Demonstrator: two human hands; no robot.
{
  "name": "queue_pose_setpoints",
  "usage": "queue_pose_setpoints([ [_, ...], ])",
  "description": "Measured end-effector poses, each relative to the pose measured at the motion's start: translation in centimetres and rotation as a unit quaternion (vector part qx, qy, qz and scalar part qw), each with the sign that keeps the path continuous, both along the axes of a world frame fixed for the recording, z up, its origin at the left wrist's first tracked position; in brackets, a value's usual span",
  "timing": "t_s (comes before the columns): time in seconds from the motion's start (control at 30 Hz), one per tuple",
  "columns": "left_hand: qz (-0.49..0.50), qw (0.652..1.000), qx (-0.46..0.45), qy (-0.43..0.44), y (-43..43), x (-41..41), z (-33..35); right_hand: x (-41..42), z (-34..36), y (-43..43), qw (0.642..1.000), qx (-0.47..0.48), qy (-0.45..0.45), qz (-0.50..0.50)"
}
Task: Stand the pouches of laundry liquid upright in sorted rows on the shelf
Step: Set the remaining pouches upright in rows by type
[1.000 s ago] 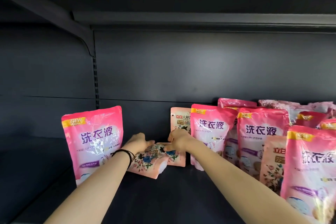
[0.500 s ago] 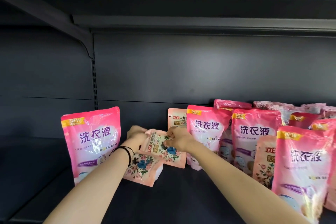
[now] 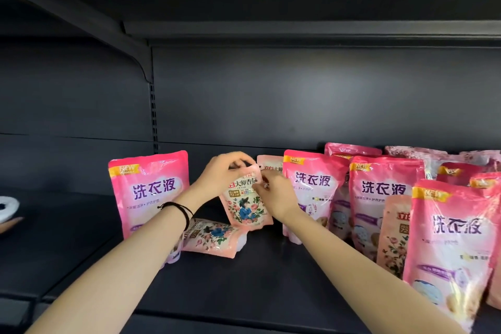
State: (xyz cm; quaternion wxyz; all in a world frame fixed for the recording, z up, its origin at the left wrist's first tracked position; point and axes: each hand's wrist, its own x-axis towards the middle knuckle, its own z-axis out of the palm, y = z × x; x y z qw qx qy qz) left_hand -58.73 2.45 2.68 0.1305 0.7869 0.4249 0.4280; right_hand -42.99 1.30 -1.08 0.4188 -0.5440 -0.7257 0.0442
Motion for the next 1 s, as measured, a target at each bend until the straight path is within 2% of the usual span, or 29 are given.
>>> queue_pose_setpoints([
  [0.07,0.036,0.999,0.032,-0.014,0.0,-0.2,-0.7,0.0,-0.2,0.0,0.999,-0.03,0.042,0.006],
  [0.13,0.08,0.99,0.047,-0.108,-0.3,0.0,-2.0,0.0,-0.6,0.1,0.994,-0.061,0.092,0.015],
  [0.2,0.094,0.962,-0.036,-0.253,-0.6,0.2,-3.6,0.1,-1.2,0.1,0.985,-0.084,0.149,0.019],
  [0.27,0.066,0.926,-0.169,-0.331,-0.4,0.1,-5.4,0.3,-1.8,0.2,0.975,-0.094,0.201,0.016],
  [0.33,0.047,0.921,-0.245,-0.299,-0.2,0.0,-6.7,0.4,-2.3,0.4,0.967,-0.096,0.234,0.013],
  [0.37,0.05,0.923,-0.247,-0.292,-0.1,0.0,-7.0,0.3,-2.3,0.3,0.965,-0.095,0.245,0.013],
  [0.5,0.065,0.914,-0.185,-0.355,-0.1,-0.3,-6.1,-0.1,-1.0,-0.8,0.957,-0.07,0.28,0.029],
  [0.63,0.032,0.925,-0.142,-0.352,-1.6,0.2,-3.7,0.9,1.4,-3.0,0.938,-0.023,0.342,0.058],
  [1.0,-0.054,0.921,-0.238,-0.305,-5.3,6.4,-5.9,8.2,-2.0,-7.1,0.901,-0.056,0.431,0.005],
])
